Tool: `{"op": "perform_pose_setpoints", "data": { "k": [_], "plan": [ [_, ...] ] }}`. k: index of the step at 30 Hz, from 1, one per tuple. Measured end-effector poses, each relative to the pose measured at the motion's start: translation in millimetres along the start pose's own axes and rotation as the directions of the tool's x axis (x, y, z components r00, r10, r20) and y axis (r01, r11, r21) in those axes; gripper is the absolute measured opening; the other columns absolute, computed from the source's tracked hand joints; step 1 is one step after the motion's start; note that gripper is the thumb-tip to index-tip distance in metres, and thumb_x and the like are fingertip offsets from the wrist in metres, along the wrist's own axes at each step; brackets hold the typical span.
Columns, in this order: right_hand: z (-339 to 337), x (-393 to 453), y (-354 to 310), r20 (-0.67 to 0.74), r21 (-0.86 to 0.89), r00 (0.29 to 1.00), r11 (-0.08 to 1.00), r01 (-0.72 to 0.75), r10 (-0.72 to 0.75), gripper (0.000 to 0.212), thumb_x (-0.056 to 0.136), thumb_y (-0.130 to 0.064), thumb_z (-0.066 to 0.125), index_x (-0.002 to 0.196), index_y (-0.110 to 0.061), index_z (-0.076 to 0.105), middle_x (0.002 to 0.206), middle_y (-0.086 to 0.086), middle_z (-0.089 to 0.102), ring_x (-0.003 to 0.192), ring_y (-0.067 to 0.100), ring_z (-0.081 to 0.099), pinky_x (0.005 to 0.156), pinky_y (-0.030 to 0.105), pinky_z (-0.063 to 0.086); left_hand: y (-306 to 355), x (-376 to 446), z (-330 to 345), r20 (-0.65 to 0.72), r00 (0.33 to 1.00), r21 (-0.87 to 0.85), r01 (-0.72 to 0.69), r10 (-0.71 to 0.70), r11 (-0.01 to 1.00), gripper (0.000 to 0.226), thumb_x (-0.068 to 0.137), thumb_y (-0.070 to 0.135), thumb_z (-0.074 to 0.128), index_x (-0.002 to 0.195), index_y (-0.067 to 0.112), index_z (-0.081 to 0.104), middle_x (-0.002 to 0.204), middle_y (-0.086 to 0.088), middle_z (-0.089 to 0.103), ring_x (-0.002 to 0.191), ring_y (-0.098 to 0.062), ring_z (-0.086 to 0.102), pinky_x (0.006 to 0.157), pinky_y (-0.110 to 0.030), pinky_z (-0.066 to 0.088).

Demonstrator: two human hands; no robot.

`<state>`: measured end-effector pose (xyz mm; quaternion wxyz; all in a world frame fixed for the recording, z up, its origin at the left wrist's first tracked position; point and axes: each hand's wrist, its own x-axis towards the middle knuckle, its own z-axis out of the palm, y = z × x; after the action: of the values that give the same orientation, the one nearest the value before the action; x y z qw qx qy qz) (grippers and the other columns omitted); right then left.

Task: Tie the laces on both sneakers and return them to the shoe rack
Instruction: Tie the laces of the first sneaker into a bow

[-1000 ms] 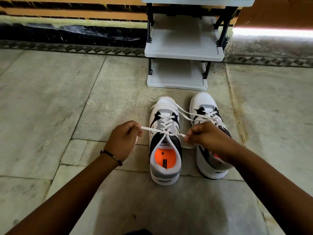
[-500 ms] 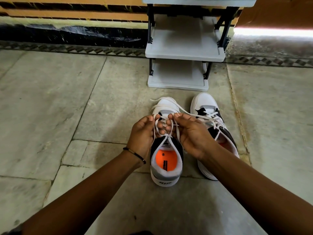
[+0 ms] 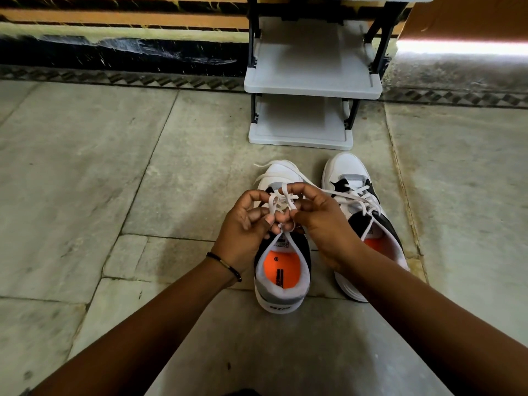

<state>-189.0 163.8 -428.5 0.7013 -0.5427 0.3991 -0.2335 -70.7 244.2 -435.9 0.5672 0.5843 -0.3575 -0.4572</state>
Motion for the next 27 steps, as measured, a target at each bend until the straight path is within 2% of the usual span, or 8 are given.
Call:
{"op": "perform_pose_setpoints", "data": {
  "k": [4,10,13,15,19,22,24,27],
  "plan": [
    [-2,-1,0,-0.049,0.025,0.999,1.000,0.002,-0.001,0.033,0.080,0.019,0.045,0.092,-0.010,0.051,0.069,0.017,0.063,0.058,0.024,0.060,0.059,0.031,0.052,-4,4,-4,-0.010,1.000,-0.025,0.029,-0.029,0.999,0.018,0.087,-0.004,0.051,0.095,0.011,0.053,0.062,0.009,0.072,0.055,-0.001,0.062,0.057,-0.014,0.051],
    [-6,-3,5,-0.061,0.215,0.997,0.976,-0.026,0.040,0.016,0.075,0.013,0.061,0.079,-0.003,0.061,0.060,0.007,0.070,0.054,0.018,0.066,0.055,0.023,0.055,-1,4,-7,0.108,0.994,-0.049,0.003,0.002,0.999,0.017,0.084,-0.011,0.050,0.087,0.003,0.061,0.068,0.006,0.074,0.065,-0.005,0.067,0.063,-0.014,0.052],
    [-5,-4,7,-0.062,0.243,0.998,0.970,-0.010,0.025,0.012,0.076,0.013,0.060,0.076,0.001,0.064,0.059,0.007,0.070,0.052,0.016,0.065,0.052,0.022,0.054,2,4,-6,0.124,0.992,-0.072,0.038,-0.029,0.997,0.014,0.082,-0.010,0.052,0.092,-0.001,0.056,0.065,0.005,0.075,0.063,-0.006,0.069,0.061,-0.014,0.052],
    [-5,-4,7,-0.026,0.253,1.000,0.967,-0.004,0.011,0.017,0.077,0.015,0.057,0.074,0.001,0.065,0.057,0.008,0.069,0.051,0.017,0.065,0.051,0.022,0.053,5,7,-7,0.107,0.990,-0.087,0.096,-0.087,0.992,0.017,0.082,-0.007,0.055,0.093,0.006,0.051,0.061,0.002,0.074,0.058,-0.007,0.068,0.057,-0.015,0.052],
    [-10,0,6,0.071,0.007,0.994,0.996,0.085,-0.085,0.015,0.080,0.011,0.058,0.083,0.000,0.069,0.072,0.013,0.070,0.067,0.016,0.067,0.066,0.024,0.055,8,13,-12,0.132,0.976,0.044,0.168,-0.173,0.985,0.023,0.082,0.004,0.060,0.103,0.010,0.051,0.062,0.004,0.074,0.057,-0.006,0.067,0.057,-0.016,0.053],
    [-17,2,1,0.184,-0.151,0.972,0.973,0.177,-0.148,0.014,0.084,0.006,0.058,0.094,0.004,0.067,0.084,0.016,0.070,0.080,0.020,0.067,0.079,0.029,0.054,10,17,-13,0.110,0.970,0.056,0.210,-0.215,0.976,0.029,0.081,0.007,0.063,0.108,0.005,0.053,0.063,0.003,0.074,0.057,-0.007,0.067,0.057,-0.017,0.052],
    [-21,1,-3,0.245,-0.176,0.958,0.965,0.192,-0.146,0.015,0.082,0.007,0.060,0.096,0.003,0.066,0.086,0.015,0.069,0.084,0.022,0.067,0.079,0.031,0.054,11,18,-12,0.121,0.962,0.037,0.242,-0.245,0.970,0.023,0.080,0.008,0.063,0.103,0.008,0.057,0.062,0.004,0.074,0.058,-0.007,0.068,0.057,-0.018,0.052],
    [-24,1,-5,0.278,-0.274,0.945,0.929,0.247,-0.170,0.013,0.078,0.000,0.067,0.091,-0.003,0.067,0.086,0.016,0.071,0.085,0.030,0.069,0.079,0.042,0.055,11,18,-11,0.139,0.956,0.066,0.250,-0.257,0.966,0.020,0.080,0.009,0.063,0.099,0.005,0.061,0.060,0.004,0.073,0.060,-0.007,0.069,0.057,-0.016,0.054]
  ]
}}
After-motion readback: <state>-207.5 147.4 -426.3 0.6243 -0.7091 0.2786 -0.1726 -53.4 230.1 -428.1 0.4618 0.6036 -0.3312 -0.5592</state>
